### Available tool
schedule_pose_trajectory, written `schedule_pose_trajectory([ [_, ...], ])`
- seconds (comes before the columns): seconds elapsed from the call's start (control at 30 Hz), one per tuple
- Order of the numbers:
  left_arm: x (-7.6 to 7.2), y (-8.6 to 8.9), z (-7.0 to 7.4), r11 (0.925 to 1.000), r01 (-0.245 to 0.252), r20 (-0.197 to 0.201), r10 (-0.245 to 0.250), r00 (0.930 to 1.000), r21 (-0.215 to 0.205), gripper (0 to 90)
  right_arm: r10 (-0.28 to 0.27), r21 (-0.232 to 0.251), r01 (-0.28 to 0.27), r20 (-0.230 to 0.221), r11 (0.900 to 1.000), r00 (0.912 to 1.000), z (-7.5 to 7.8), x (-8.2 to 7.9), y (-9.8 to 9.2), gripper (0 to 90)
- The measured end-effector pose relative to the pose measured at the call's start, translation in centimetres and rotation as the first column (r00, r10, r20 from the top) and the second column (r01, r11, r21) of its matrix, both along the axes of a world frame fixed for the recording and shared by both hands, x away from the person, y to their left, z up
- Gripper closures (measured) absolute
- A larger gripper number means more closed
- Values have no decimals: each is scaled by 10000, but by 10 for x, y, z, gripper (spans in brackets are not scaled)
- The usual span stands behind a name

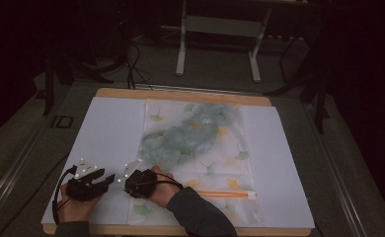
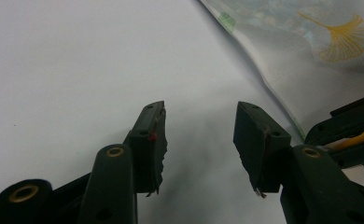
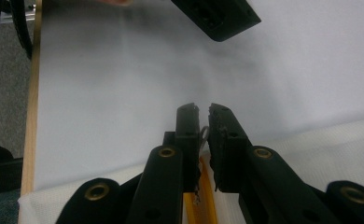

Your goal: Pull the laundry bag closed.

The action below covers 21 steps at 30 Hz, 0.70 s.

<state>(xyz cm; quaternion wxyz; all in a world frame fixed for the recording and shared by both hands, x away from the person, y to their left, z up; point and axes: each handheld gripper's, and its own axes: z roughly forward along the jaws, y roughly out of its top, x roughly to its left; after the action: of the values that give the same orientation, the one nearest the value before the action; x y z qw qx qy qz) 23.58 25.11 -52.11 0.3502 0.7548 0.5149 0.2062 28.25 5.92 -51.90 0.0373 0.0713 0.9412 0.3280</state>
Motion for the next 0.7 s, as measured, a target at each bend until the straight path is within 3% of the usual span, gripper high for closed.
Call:
schedule_pose_trajectory([
  [0.7,0,-1,0,10000,-2,30,2,10000,-5,534,-364,221,364,-36,9991,9993,5,2,-18,817],
])
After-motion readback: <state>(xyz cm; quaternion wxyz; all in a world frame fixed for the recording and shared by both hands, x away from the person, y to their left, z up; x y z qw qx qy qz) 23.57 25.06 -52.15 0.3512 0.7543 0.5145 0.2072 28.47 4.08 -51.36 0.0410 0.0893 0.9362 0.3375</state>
